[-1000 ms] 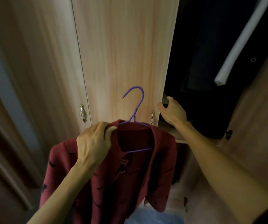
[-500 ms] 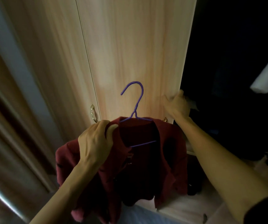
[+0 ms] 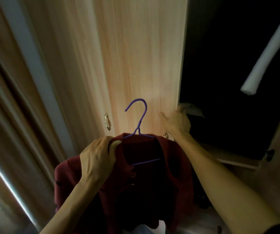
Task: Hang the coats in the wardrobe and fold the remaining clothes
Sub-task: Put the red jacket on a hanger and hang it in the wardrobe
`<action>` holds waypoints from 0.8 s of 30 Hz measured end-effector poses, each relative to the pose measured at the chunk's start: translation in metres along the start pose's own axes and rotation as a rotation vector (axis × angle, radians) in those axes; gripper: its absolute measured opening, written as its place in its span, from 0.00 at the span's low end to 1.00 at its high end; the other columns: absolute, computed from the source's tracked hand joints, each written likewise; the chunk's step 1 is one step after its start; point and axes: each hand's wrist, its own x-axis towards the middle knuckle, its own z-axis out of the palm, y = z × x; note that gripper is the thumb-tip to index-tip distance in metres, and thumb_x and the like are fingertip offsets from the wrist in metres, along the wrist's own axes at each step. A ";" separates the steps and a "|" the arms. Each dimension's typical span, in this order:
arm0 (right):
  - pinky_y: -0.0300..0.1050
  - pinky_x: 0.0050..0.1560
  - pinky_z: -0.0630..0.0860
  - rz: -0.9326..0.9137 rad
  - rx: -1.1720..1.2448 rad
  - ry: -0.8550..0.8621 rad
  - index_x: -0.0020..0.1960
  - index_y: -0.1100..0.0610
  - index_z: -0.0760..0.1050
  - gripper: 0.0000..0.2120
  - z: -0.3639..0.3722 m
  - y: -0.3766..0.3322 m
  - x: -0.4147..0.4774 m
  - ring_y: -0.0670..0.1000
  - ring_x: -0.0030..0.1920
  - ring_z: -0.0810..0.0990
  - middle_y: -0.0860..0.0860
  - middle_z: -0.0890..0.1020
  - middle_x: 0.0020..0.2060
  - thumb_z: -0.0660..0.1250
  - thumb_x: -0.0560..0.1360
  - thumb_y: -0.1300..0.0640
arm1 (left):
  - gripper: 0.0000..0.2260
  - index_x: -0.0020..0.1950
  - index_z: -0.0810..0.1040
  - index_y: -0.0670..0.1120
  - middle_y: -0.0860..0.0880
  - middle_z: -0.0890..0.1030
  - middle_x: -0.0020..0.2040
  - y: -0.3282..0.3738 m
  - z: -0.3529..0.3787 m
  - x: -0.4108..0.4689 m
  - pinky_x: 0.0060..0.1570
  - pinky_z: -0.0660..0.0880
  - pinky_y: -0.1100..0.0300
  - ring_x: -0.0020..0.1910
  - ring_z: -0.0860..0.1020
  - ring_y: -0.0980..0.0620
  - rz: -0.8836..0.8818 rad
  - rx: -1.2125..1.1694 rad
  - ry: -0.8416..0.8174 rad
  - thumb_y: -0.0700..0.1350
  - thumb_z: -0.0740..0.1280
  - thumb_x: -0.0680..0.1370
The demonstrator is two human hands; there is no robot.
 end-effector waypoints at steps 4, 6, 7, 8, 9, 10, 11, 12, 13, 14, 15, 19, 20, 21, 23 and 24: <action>0.54 0.48 0.79 -0.022 -0.003 -0.008 0.69 0.59 0.61 0.40 -0.008 -0.019 -0.049 0.58 0.55 0.76 0.58 0.73 0.61 0.63 0.68 0.33 | 0.14 0.40 0.78 0.47 0.52 0.79 0.33 -0.008 -0.037 -0.029 0.33 0.64 0.64 0.31 0.77 0.52 -0.007 0.017 0.012 0.53 0.59 0.77; 0.53 0.48 0.79 -0.044 -0.019 -0.032 0.69 0.59 0.61 0.40 -0.012 -0.032 -0.075 0.57 0.55 0.76 0.58 0.72 0.61 0.64 0.69 0.33 | 0.17 0.40 0.78 0.47 0.52 0.79 0.33 -0.015 -0.054 -0.045 0.32 0.65 0.63 0.32 0.78 0.52 -0.034 0.032 -0.005 0.56 0.57 0.78; 0.52 0.47 0.79 -0.059 -0.021 -0.044 0.69 0.58 0.61 0.39 -0.013 -0.038 -0.087 0.56 0.54 0.76 0.57 0.72 0.61 0.64 0.69 0.33 | 0.19 0.40 0.78 0.47 0.52 0.79 0.34 -0.019 -0.062 -0.052 0.32 0.67 0.62 0.33 0.78 0.52 -0.048 0.034 -0.019 0.57 0.55 0.79; 0.52 0.46 0.79 -0.077 -0.021 -0.058 0.68 0.58 0.61 0.38 -0.014 -0.045 -0.099 0.56 0.54 0.76 0.57 0.72 0.60 0.64 0.70 0.34 | 0.20 0.41 0.78 0.47 0.52 0.80 0.35 -0.022 -0.069 -0.060 0.32 0.69 0.61 0.34 0.78 0.52 -0.056 0.036 -0.024 0.58 0.54 0.79; 0.51 0.47 0.79 -0.101 -0.022 -0.075 0.68 0.58 0.61 0.37 -0.014 -0.051 -0.110 0.56 0.54 0.76 0.57 0.72 0.61 0.64 0.70 0.35 | 0.20 0.41 0.78 0.47 0.52 0.80 0.35 -0.025 -0.077 -0.067 0.33 0.70 0.60 0.34 0.78 0.52 -0.062 0.036 -0.024 0.58 0.54 0.79; 0.51 0.48 0.79 -0.129 -0.028 -0.093 0.69 0.58 0.61 0.37 -0.014 -0.058 -0.121 0.56 0.55 0.76 0.58 0.72 0.62 0.64 0.71 0.35 | 0.19 0.41 0.79 0.47 0.52 0.80 0.35 -0.027 -0.085 -0.073 0.34 0.71 0.59 0.34 0.79 0.51 -0.068 0.036 -0.021 0.57 0.55 0.79; 0.51 0.49 0.79 -0.160 -0.036 -0.114 0.70 0.58 0.60 0.37 -0.014 -0.064 -0.131 0.56 0.57 0.76 0.58 0.71 0.63 0.64 0.71 0.36 | 0.18 0.41 0.79 0.47 0.51 0.81 0.36 -0.029 -0.092 -0.079 0.35 0.71 0.59 0.34 0.79 0.51 -0.075 0.042 -0.019 0.56 0.55 0.79; 0.52 0.52 0.78 -0.189 -0.047 -0.140 0.72 0.58 0.59 0.38 -0.014 -0.071 -0.141 0.56 0.59 0.75 0.58 0.70 0.65 0.65 0.72 0.37 | 0.18 0.41 0.79 0.46 0.51 0.81 0.35 -0.030 -0.100 -0.084 0.35 0.70 0.59 0.34 0.79 0.51 -0.082 0.056 -0.015 0.56 0.56 0.78; 0.53 0.54 0.77 -0.217 -0.054 -0.165 0.73 0.58 0.57 0.38 -0.014 -0.078 -0.149 0.57 0.61 0.74 0.58 0.69 0.66 0.65 0.73 0.38 | 0.17 0.41 0.78 0.46 0.51 0.81 0.35 -0.031 -0.107 -0.089 0.35 0.70 0.59 0.33 0.79 0.50 -0.087 0.074 -0.008 0.55 0.57 0.78; 0.54 0.57 0.76 -0.238 -0.055 -0.192 0.74 0.58 0.56 0.38 -0.015 -0.085 -0.157 0.57 0.63 0.72 0.58 0.67 0.68 0.65 0.73 0.39 | 0.16 0.41 0.78 0.46 0.50 0.80 0.35 -0.033 -0.114 -0.094 0.36 0.69 0.60 0.33 0.79 0.50 -0.090 0.087 -0.001 0.54 0.57 0.78; 0.54 0.59 0.75 -0.257 -0.044 -0.227 0.75 0.57 0.55 0.37 -0.015 -0.093 -0.164 0.58 0.65 0.71 0.58 0.66 0.70 0.65 0.74 0.41 | 0.16 0.40 0.78 0.46 0.50 0.80 0.35 -0.036 -0.120 -0.098 0.36 0.69 0.60 0.32 0.78 0.50 -0.092 0.093 0.004 0.54 0.58 0.78; 0.52 0.58 0.76 -0.338 0.077 -0.392 0.75 0.55 0.56 0.33 -0.014 -0.121 -0.186 0.57 0.64 0.73 0.57 0.70 0.68 0.66 0.75 0.48 | 0.19 0.40 0.77 0.45 0.49 0.80 0.34 -0.046 -0.140 -0.106 0.36 0.74 0.53 0.33 0.78 0.48 -0.118 0.103 0.031 0.56 0.56 0.79; 0.49 0.54 0.77 -0.376 0.082 -0.410 0.75 0.55 0.58 0.32 -0.013 -0.126 -0.189 0.57 0.61 0.76 0.57 0.73 0.65 0.66 0.75 0.49 | 0.19 0.40 0.77 0.45 0.49 0.80 0.35 -0.048 -0.144 -0.106 0.36 0.74 0.52 0.33 0.79 0.47 -0.126 0.116 0.042 0.56 0.56 0.79; 0.47 0.50 0.77 -0.417 0.081 -0.426 0.75 0.55 0.57 0.32 -0.012 -0.131 -0.192 0.57 0.59 0.77 0.57 0.74 0.64 0.66 0.75 0.51 | 0.19 0.40 0.78 0.45 0.49 0.80 0.35 -0.050 -0.148 -0.106 0.36 0.74 0.52 0.33 0.79 0.47 -0.128 0.129 0.056 0.56 0.56 0.79; 0.45 0.47 0.75 -0.481 0.080 -0.465 0.75 0.55 0.56 0.32 -0.011 -0.142 -0.195 0.57 0.59 0.77 0.56 0.74 0.63 0.65 0.76 0.52 | 0.17 0.40 0.78 0.45 0.49 0.80 0.35 -0.054 -0.154 -0.107 0.36 0.74 0.54 0.33 0.79 0.48 -0.118 0.152 0.083 0.55 0.58 0.78; 0.43 0.46 0.74 -0.505 0.086 -0.485 0.75 0.55 0.57 0.31 -0.012 -0.147 -0.196 0.56 0.59 0.77 0.55 0.74 0.63 0.65 0.76 0.52 | 0.17 0.40 0.78 0.45 0.50 0.80 0.36 -0.056 -0.156 -0.107 0.36 0.73 0.55 0.33 0.79 0.49 -0.114 0.151 0.090 0.55 0.58 0.78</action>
